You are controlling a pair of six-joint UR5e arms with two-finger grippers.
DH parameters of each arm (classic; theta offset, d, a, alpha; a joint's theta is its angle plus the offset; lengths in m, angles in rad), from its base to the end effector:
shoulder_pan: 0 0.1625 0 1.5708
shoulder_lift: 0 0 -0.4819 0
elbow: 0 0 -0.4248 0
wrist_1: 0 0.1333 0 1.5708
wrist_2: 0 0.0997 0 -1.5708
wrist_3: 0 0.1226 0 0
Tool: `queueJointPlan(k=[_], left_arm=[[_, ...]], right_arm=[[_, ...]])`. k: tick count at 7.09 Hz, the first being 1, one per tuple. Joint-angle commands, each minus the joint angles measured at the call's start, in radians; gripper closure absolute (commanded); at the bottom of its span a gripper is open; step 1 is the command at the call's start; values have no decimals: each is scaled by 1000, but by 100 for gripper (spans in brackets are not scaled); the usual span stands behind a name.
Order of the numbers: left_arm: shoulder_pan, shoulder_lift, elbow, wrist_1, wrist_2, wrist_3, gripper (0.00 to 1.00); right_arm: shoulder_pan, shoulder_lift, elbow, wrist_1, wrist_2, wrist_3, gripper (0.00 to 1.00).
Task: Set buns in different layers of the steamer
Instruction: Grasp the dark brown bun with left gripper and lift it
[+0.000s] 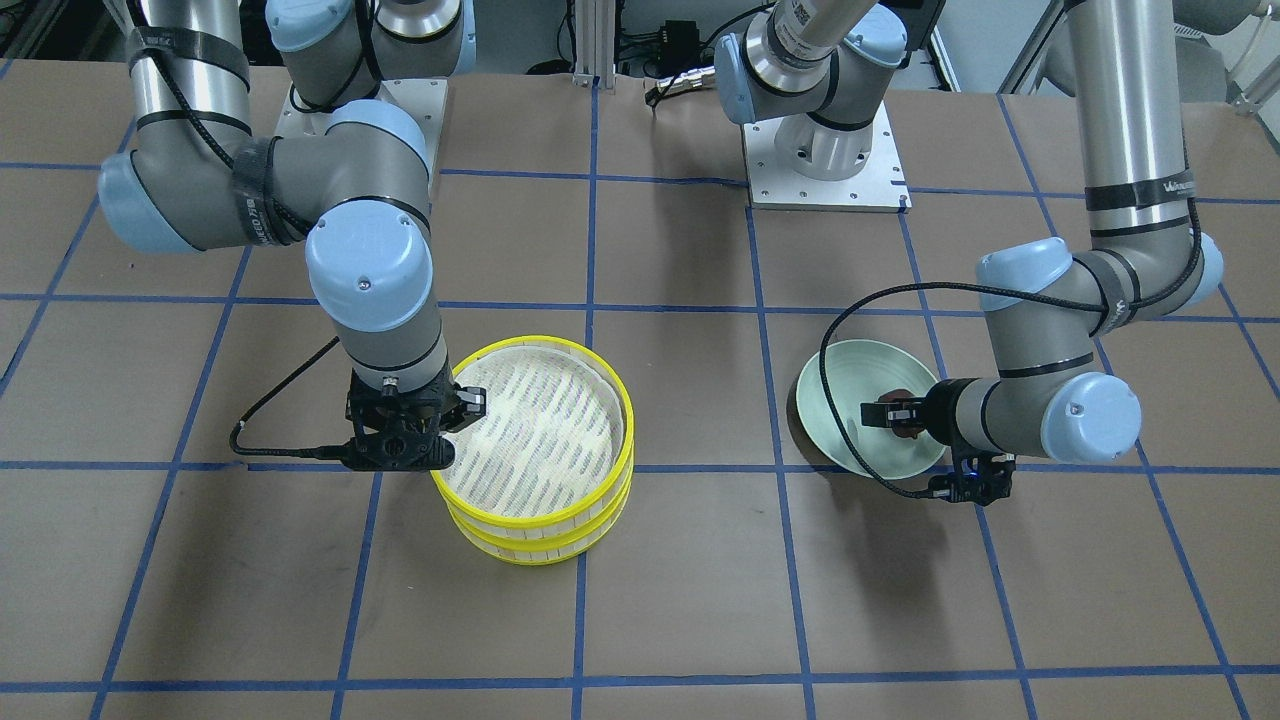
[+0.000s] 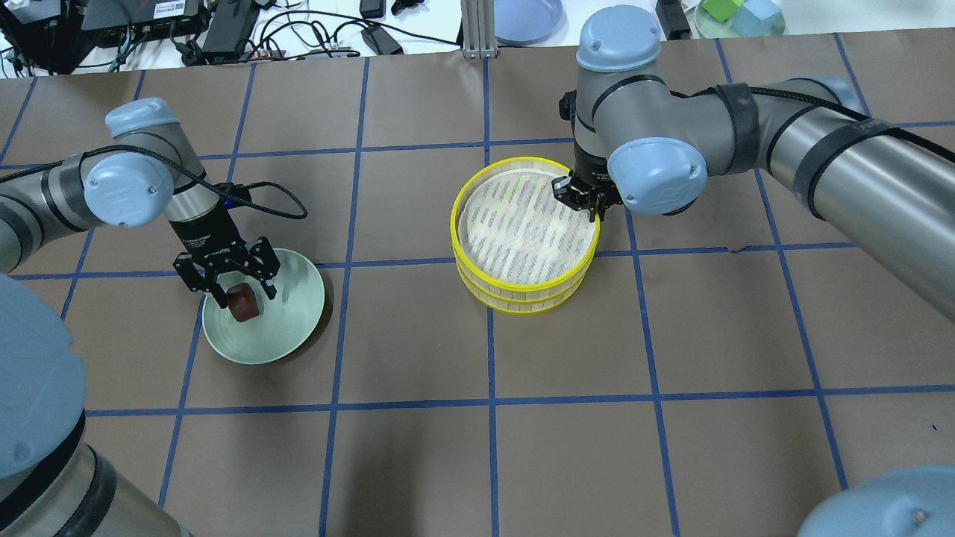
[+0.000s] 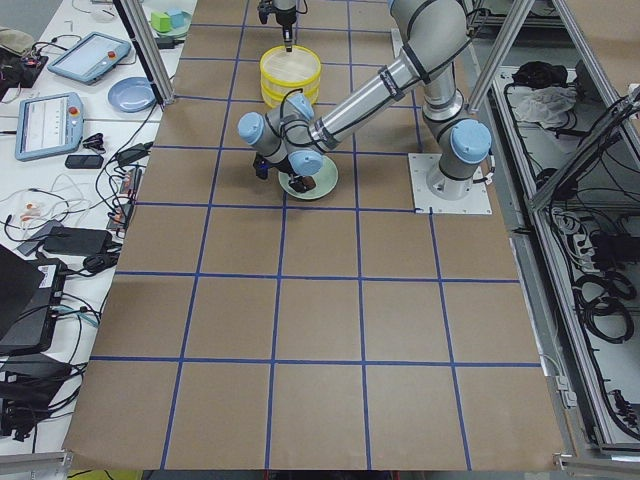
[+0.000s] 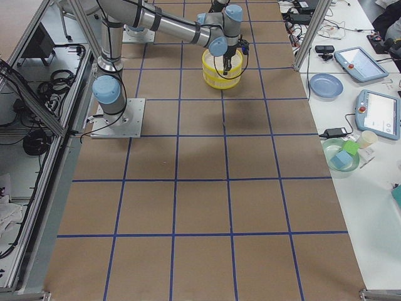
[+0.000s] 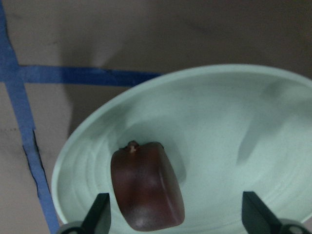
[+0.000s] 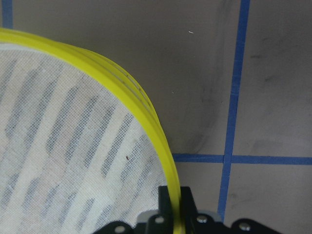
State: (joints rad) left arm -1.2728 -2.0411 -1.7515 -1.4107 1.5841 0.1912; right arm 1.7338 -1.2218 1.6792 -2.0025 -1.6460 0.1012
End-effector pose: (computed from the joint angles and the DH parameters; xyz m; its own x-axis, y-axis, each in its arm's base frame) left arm 0.0463 -0.5992 0.1795 -0.9894 -0.1221 0.0781 -0.0722 0.8823 0.4651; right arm 0.2267 -0.6138 0.3030 -0.9950 -0.0632 0.0773 -0.0620 0.9979 0.0180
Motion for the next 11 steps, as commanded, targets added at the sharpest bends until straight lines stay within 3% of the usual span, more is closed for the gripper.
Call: queueJointPlan(k=[1, 4, 5, 6, 8, 9, 11], left_arm=[[1, 1, 13, 1, 1, -2, 100], [0, 65, 72, -10, -16, -99, 100], [-5, 84, 89, -10, -95, -184, 100], [-35, 108, 131, -26, -167, -307, 100], [-190, 160, 190, -22, -307, -518, 100], [-250, 173, 194, 25, -376, -603, 100], [-337, 162, 188, 126, -488, -735, 100]], right_arm=[[1, 2, 1, -1, 2, 3, 100], [1, 15, -3, -16, 0, 6, 100], [1, 15, -1, -13, 0, 6, 96], [1, 13, 1, -9, -5, -7, 1], [-2, -36, -21, -4, -6, -24, 0], [-6, -126, -30, 29, -2, -28, 0], [-22, -276, -108, 251, 8, -29, 0]])
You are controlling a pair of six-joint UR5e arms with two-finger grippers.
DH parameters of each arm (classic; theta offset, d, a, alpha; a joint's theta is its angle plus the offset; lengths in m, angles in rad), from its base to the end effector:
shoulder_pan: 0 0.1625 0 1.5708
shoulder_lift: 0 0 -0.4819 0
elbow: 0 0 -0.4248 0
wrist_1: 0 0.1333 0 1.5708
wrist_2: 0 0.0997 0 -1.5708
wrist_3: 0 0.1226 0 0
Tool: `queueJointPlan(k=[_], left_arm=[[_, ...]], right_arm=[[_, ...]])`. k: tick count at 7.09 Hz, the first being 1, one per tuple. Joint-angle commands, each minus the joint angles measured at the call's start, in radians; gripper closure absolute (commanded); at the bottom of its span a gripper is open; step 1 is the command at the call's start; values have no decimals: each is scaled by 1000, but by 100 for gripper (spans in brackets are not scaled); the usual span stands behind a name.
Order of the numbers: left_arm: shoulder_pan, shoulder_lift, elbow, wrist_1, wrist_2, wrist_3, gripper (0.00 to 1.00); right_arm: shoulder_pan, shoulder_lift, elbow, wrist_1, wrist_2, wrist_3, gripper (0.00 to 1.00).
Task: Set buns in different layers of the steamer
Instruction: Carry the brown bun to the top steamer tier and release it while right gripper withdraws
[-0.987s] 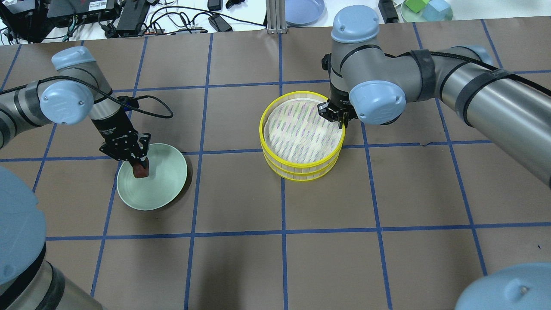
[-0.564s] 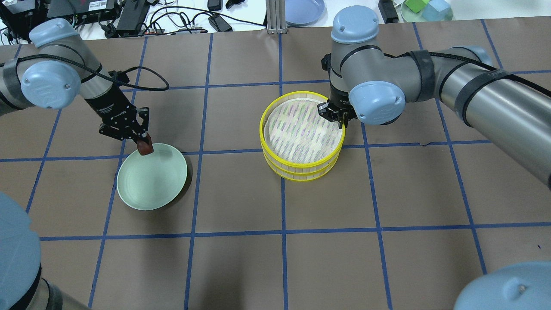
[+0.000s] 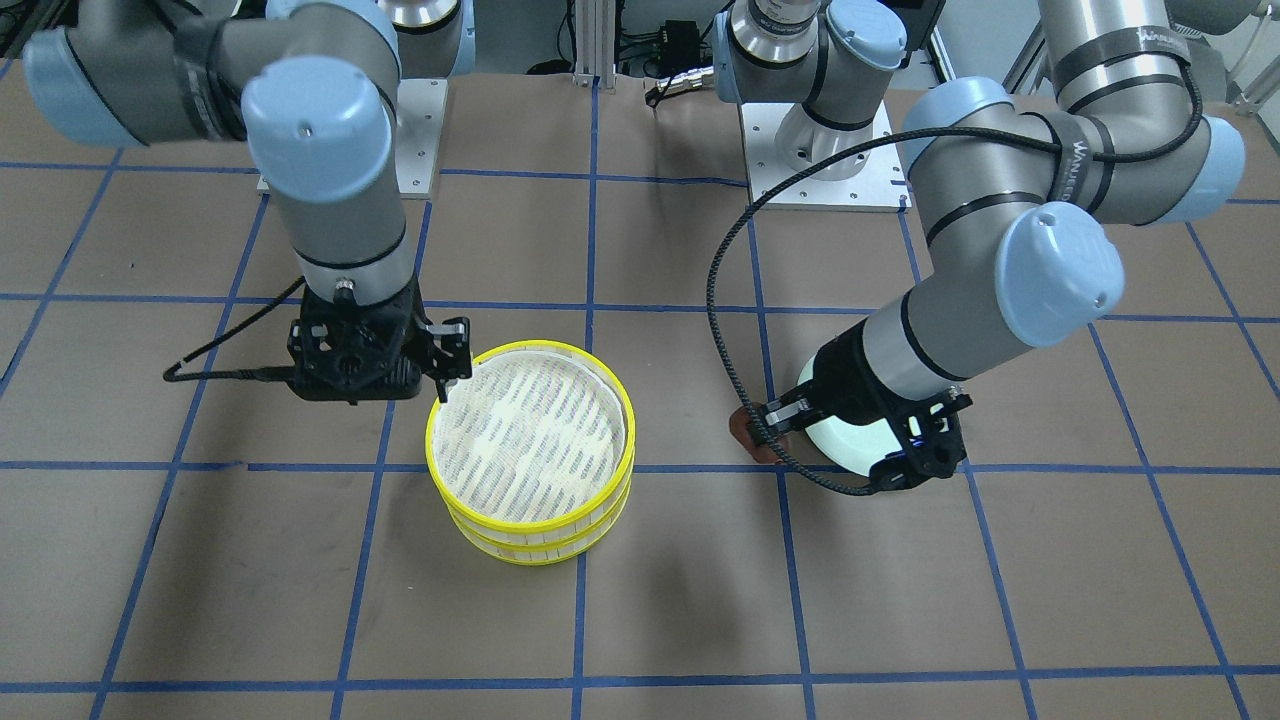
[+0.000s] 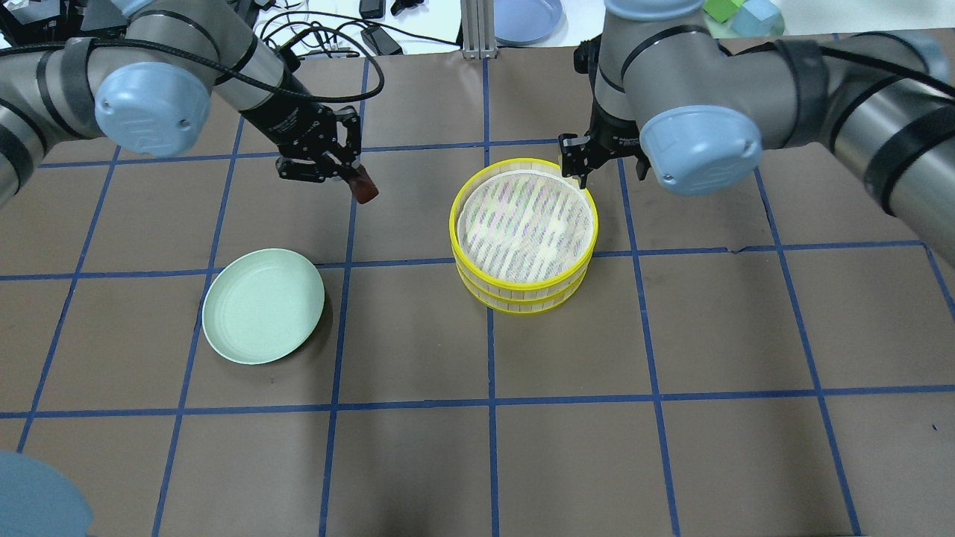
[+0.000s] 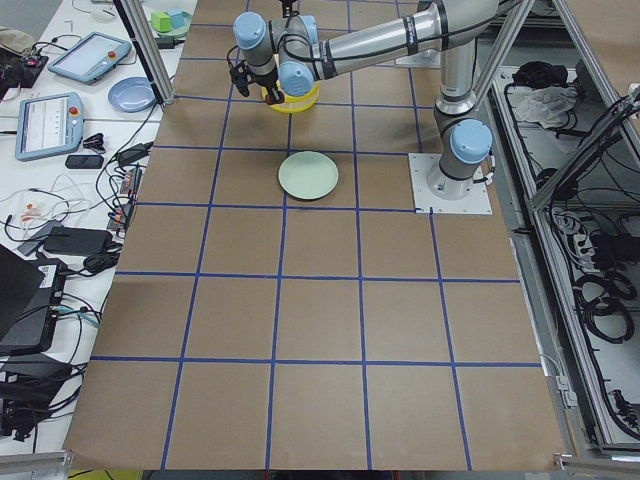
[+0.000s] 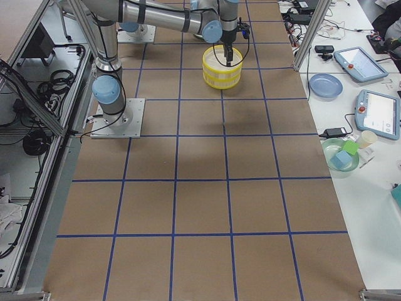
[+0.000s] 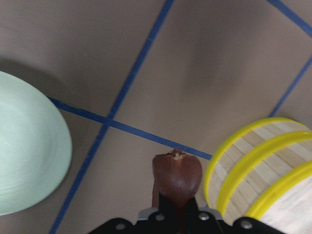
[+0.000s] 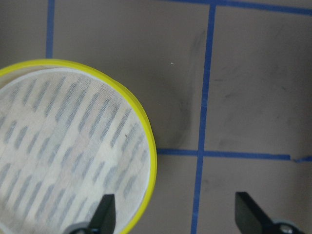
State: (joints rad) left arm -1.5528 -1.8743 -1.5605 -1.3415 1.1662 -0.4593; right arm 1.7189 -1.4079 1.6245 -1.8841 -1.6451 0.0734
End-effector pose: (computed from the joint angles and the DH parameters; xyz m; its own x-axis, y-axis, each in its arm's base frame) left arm -0.1700 -0.6462 0.3808 -0.8155 -0.4797 0.3238 -0.4234 0.8759 0.2314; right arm 0.2120 -0.5791 0.4347 -0.9955 -0.0675 0.0666 -0.0741 0.9921 -0.1017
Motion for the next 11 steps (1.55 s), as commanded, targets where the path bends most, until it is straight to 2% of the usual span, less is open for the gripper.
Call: queueJointPlan(k=[1, 3, 4, 5, 6, 7, 9, 10, 11], left_arm=[[-106, -19, -13, 102, -101, -141, 100], [-182, -57, -38, 187, -212, -212, 100], [-200, -72, -53, 261, -214, -263, 71], [-217, -78, -62, 275, -206, -277, 20], [-222, -80, -62, 275, -203, -279, 7], [-222, -75, -61, 283, -203, -280, 0], [-220, -62, -50, 285, -200, -277, 0], [-210, -46, -43, 285, -127, -256, 0], [-181, -20, -32, 265, -43, -180, 1]], right_arm=[[-10, -118, -124, 254, 7, -3, 0], [1, -126, -147, 277, 30, -3, 0], [-10, -123, -147, 277, 28, -4, 0], [-36, -120, -152, 278, 19, -30, 0], [-106, -123, -150, 298, 30, -78, 0], [-145, -126, -150, 328, 31, -117, 0], [-142, -131, -147, 336, 33, -118, 0], [-136, -144, -143, 336, 33, -118, 0], [-131, -158, -134, 361, 77, -112, 0]])
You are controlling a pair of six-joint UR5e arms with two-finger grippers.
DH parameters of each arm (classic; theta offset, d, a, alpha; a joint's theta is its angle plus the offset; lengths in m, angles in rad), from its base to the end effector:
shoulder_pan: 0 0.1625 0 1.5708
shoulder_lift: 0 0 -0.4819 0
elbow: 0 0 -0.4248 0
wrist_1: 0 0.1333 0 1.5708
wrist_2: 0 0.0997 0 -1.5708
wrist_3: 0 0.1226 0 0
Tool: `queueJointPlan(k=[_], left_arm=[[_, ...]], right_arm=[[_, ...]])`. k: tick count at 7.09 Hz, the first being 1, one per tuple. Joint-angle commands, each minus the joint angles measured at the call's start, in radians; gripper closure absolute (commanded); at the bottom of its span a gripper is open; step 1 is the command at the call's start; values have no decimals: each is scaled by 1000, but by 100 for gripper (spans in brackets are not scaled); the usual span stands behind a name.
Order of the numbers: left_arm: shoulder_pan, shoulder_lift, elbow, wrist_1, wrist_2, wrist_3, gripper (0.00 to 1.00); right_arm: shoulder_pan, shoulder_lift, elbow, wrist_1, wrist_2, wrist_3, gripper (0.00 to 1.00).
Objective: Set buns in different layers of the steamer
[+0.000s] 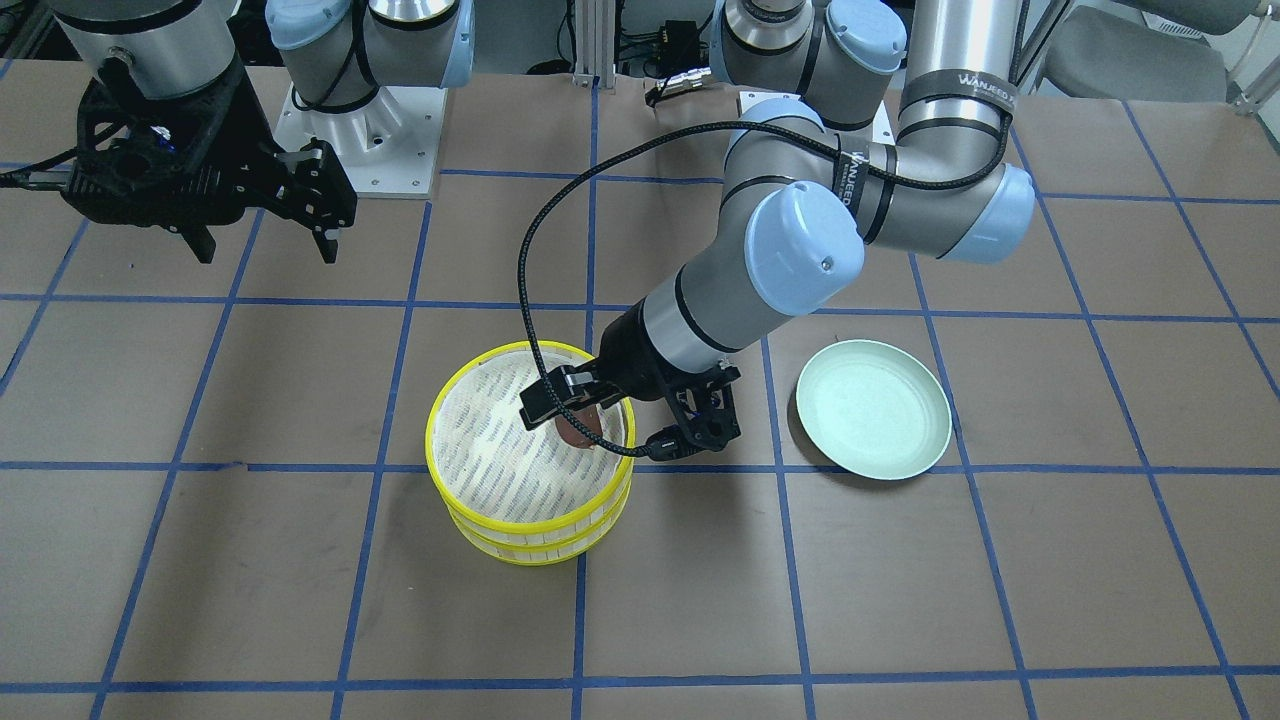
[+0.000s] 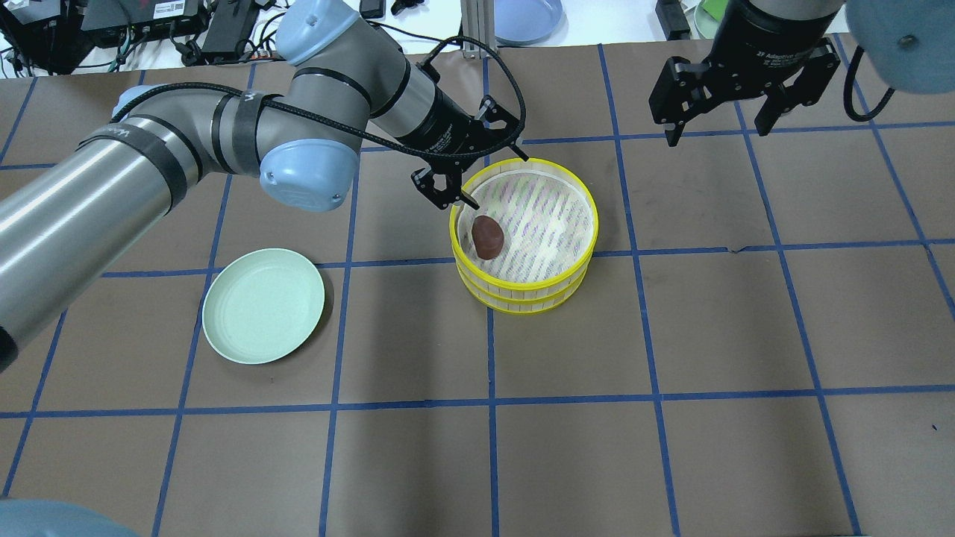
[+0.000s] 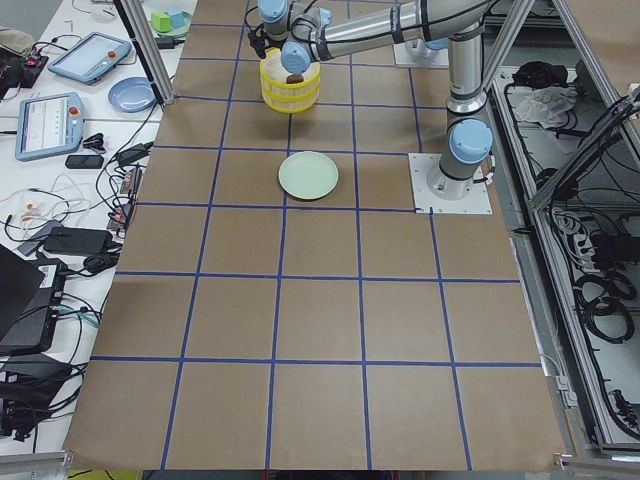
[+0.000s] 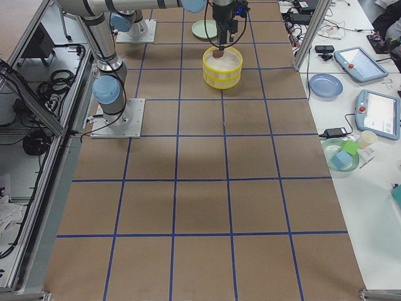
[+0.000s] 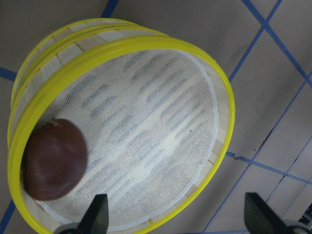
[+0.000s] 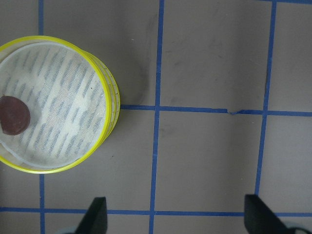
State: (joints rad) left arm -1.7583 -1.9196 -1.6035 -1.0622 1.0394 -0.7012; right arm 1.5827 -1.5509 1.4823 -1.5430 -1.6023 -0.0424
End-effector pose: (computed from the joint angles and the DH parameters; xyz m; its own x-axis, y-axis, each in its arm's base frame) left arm -0.3171 -0.6231 0.3650 -0.7573 -0.4577 0.4658 -0.3974 0.8890 0.2274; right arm 0.1358 -0.5364 0.5551 -0.9980 -0.0529 0.0332 -0.0542 0.9977 -0.0394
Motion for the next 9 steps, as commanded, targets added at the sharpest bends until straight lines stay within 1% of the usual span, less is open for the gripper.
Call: queueJointPlan(k=[1, 2, 3, 4, 5, 6, 7, 9], left_arm=[[69, 63, 22, -86, 141, 220, 1], [112, 97, 45, -176, 219, 370, 2], [152, 132, 72, -287, 304, 532, 1], [187, 170, 91, -371, 447, 690, 1], [203, 210, 96, -443, 511, 776, 1], [213, 258, 96, -494, 609, 857, 0], [233, 307, 97, -572, 663, 890, 0], [243, 373, 97, -605, 651, 882, 0]], right_arm=[[7, -20, 9, 41, 74, 4, 0], [7, -20, 9, 40, 18, 0, 0], [7, -20, 9, 40, 13, 6, 0], [7, -18, 7, 37, 13, 12, 0], [7, -18, 9, 37, 15, 12, 0], [7, -18, 9, 38, 15, 12, 0], [7, -17, 9, 38, 18, 12, 0], [7, -14, 9, 38, 24, 12, 0]])
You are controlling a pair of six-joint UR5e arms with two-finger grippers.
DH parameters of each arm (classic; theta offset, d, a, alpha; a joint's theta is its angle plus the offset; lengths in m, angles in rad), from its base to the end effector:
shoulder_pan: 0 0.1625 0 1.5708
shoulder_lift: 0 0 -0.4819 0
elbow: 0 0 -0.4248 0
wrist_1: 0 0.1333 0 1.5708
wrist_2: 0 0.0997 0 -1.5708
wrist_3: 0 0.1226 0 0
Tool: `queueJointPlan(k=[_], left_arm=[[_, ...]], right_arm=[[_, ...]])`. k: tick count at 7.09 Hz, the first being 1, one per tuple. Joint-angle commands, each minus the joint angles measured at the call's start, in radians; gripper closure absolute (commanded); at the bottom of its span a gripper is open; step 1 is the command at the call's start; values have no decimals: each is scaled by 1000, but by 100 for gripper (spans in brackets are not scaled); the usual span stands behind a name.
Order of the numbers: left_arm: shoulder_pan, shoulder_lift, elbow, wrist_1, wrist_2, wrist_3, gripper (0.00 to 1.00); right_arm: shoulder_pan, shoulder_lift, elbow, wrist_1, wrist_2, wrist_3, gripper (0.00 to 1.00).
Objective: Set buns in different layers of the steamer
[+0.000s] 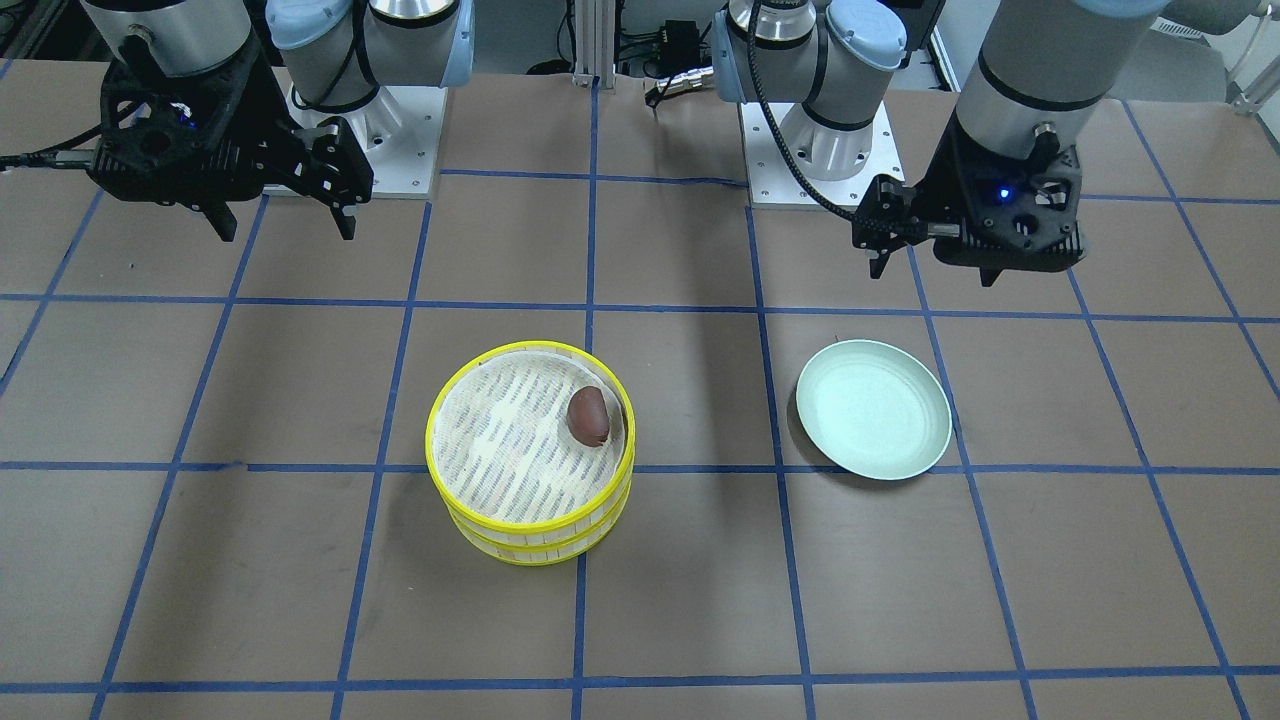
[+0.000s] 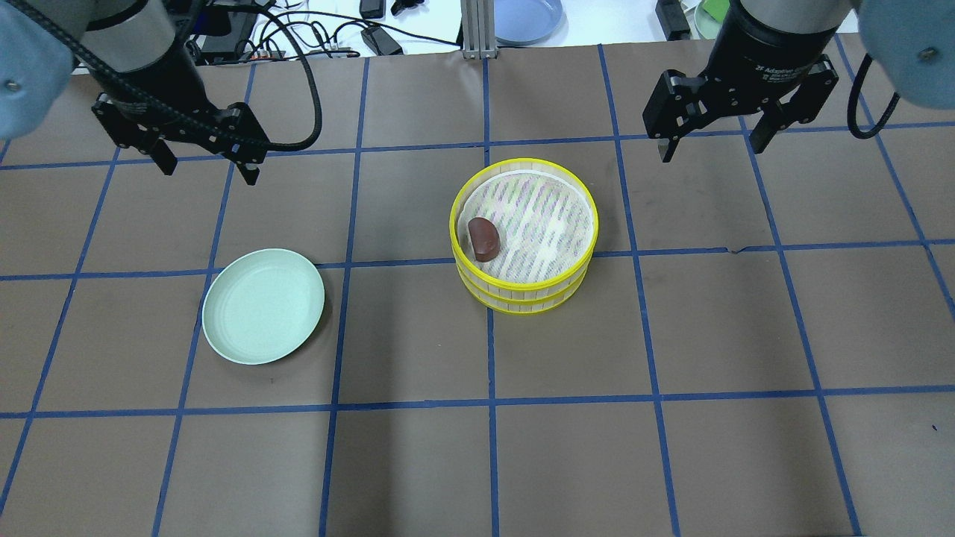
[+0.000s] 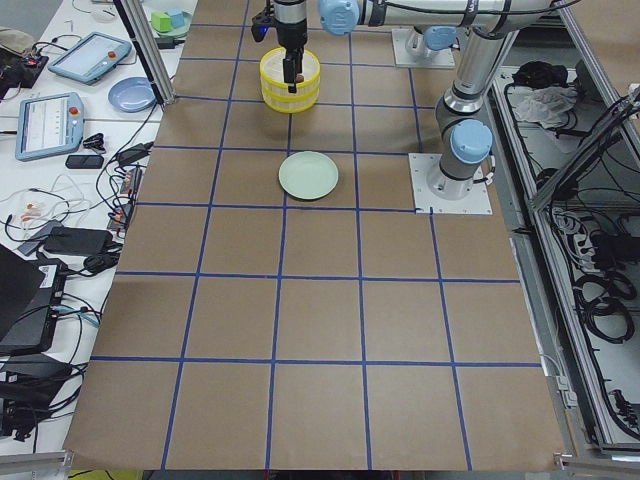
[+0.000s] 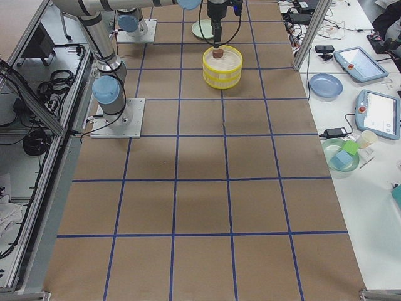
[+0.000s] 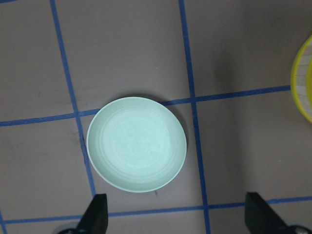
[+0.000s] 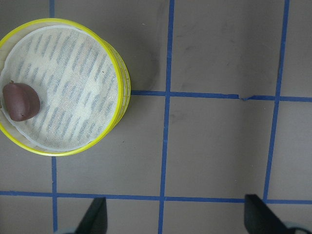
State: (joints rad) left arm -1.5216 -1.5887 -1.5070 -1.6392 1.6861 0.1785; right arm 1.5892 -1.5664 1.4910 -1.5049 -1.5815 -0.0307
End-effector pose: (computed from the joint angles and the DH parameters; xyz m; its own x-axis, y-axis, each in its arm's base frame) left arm -0.0930 -0.5351 0.5398 -0.9852 0.1318 -0.1092 0.1278 0.9909 0.0426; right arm 0.1417 -0.5241 0.5548 -0.9987 -0.0490 0.0110 -0.0491 0.9988 -0.0092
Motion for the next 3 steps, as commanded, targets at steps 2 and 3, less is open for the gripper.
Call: queueJointPlan(k=[2, 3], left_arm=[[6, 78, 1, -31, -57, -5, 0], [5, 87, 1, -30, -63, -5, 0]], right_arm=[[0, 0, 0, 3, -5, 0, 0], [0, 0, 0, 3, -6, 0, 0]])
